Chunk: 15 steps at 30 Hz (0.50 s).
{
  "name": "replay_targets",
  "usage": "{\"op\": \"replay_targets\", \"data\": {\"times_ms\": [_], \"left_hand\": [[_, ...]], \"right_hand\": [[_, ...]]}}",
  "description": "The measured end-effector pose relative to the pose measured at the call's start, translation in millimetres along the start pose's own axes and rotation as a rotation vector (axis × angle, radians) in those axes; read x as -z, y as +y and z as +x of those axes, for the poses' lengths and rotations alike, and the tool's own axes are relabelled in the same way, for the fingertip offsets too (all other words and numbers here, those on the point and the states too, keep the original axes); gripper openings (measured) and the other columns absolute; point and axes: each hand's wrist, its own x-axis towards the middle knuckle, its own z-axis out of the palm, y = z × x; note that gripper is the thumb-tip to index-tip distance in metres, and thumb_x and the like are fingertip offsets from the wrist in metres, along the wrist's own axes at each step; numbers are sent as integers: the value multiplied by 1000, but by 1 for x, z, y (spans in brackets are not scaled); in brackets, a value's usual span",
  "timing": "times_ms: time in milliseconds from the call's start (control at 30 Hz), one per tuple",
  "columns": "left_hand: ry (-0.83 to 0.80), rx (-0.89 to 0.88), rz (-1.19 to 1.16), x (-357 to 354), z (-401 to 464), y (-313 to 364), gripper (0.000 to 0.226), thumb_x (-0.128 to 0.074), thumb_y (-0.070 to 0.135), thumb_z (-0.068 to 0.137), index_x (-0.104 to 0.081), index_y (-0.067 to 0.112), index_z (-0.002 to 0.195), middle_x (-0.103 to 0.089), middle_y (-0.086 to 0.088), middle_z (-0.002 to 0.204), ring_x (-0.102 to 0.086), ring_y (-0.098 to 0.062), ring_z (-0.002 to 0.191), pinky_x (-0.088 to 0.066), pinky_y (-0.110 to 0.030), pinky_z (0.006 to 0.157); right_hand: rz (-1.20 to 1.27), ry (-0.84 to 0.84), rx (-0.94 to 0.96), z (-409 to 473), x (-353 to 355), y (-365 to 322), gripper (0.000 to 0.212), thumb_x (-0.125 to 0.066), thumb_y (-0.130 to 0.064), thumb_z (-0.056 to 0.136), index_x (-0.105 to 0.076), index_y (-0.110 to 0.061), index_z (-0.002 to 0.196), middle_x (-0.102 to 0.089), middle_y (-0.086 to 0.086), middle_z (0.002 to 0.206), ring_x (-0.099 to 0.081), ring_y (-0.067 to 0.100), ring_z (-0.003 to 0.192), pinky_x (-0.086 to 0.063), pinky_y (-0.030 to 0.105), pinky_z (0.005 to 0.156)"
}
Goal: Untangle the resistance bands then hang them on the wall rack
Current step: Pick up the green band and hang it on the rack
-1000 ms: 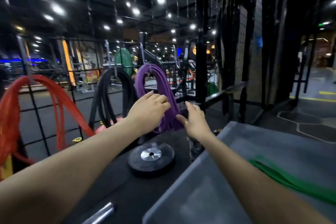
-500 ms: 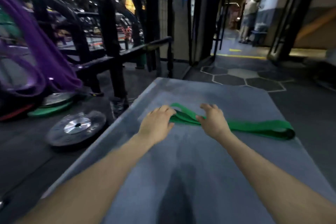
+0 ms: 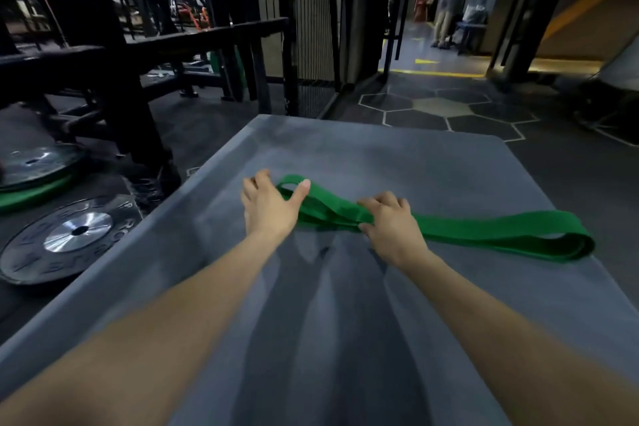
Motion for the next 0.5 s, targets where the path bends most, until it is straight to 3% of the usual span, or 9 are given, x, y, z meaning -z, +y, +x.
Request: {"op": "replay_targets", "data": {"times_ms": [100, 200, 367, 500], "left_hand": [[-38, 187, -74, -9, 16, 3, 83, -52, 65, 79, -30, 12, 139, -24, -12, 141, -22, -30, 134, -31, -44, 103], [-84, 255, -39, -14, 24, 1, 78, -53, 64, 79, -37, 12, 135, -27, -13, 140, -25, -33, 132, -31, -44, 103], [-145, 309, -86, -13, 34, -17, 53, -65, 32, 81, -46, 15, 128, -40, -19, 134, -38, -35, 124, -35, -36, 102], [-135, 370, -176, -6, 38, -24, 71, -80, 13, 69, -41, 3, 127, -50, -17, 129, -50, -33, 118, -44, -39, 98]], "right_hand": [[-53, -68, 8, 8, -10, 4, 49, -50, -26, 93, -36, -32, 139, -34, 2, 137, -30, 33, 123, -34, 45, 101], [-142, -84, 18, 5, -21, 8, 49, -46, -30, 95, -31, -39, 141, -30, 0, 139, -28, 32, 124, -30, 45, 104], [-174, -29, 66, 0, -29, 11, 45, -39, -29, 98, -32, -40, 141, -28, 1, 142, -28, 31, 125, -28, 44, 106], [-168, 17, 72, -3, -35, 11, 42, -37, -29, 99, -36, -41, 139, -31, 3, 139, -32, 31, 121, -28, 43, 108]]}}
